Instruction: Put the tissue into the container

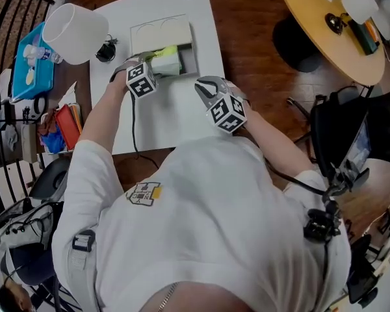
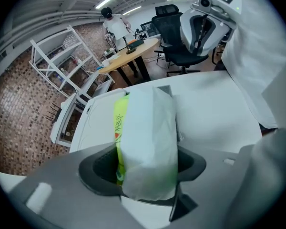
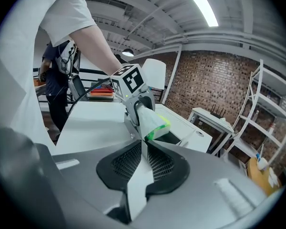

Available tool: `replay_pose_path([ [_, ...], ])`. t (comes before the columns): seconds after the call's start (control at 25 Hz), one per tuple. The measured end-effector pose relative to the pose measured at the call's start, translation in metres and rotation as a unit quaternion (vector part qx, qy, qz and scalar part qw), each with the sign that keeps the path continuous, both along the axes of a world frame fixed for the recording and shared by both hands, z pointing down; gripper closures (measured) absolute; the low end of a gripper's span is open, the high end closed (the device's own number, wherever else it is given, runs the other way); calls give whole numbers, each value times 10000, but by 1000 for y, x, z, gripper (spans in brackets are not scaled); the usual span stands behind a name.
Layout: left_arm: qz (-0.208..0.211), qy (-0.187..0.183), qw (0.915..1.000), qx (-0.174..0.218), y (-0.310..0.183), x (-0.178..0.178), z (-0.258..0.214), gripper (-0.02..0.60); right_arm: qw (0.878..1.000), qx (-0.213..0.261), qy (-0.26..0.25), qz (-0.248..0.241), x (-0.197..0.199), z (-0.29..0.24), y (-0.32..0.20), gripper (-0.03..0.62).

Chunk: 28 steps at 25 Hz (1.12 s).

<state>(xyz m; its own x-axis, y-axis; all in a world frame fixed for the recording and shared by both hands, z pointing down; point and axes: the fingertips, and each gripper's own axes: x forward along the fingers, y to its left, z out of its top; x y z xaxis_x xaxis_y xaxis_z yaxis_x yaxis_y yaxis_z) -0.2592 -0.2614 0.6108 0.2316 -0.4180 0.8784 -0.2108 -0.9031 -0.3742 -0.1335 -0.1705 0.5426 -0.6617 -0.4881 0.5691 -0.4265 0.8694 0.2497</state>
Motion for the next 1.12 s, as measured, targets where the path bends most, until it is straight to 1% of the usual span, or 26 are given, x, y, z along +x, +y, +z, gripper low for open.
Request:
replay_pose_path([
  [0.32,-9,-34,9995,-308,-6,-3,23,285,9999,-87,52,78,3,6,0,556],
  [0.6,-102,-20,9982,-593,-10,-8,42,284,9998,-140,80,133,5,10,1,557],
  [0.72,-36,-137,9979,-637,-12,-12,47,276,9997,-177,109,131,4,11,1,557],
  [0.92,216,-480,9966,-641,-13,-11,53,244,9996,-207,124,146,7,14,2,557],
  [1.12,232,-515,9964,-634,-13,-13,54,235,9995,-229,123,165,7,16,2,562],
])
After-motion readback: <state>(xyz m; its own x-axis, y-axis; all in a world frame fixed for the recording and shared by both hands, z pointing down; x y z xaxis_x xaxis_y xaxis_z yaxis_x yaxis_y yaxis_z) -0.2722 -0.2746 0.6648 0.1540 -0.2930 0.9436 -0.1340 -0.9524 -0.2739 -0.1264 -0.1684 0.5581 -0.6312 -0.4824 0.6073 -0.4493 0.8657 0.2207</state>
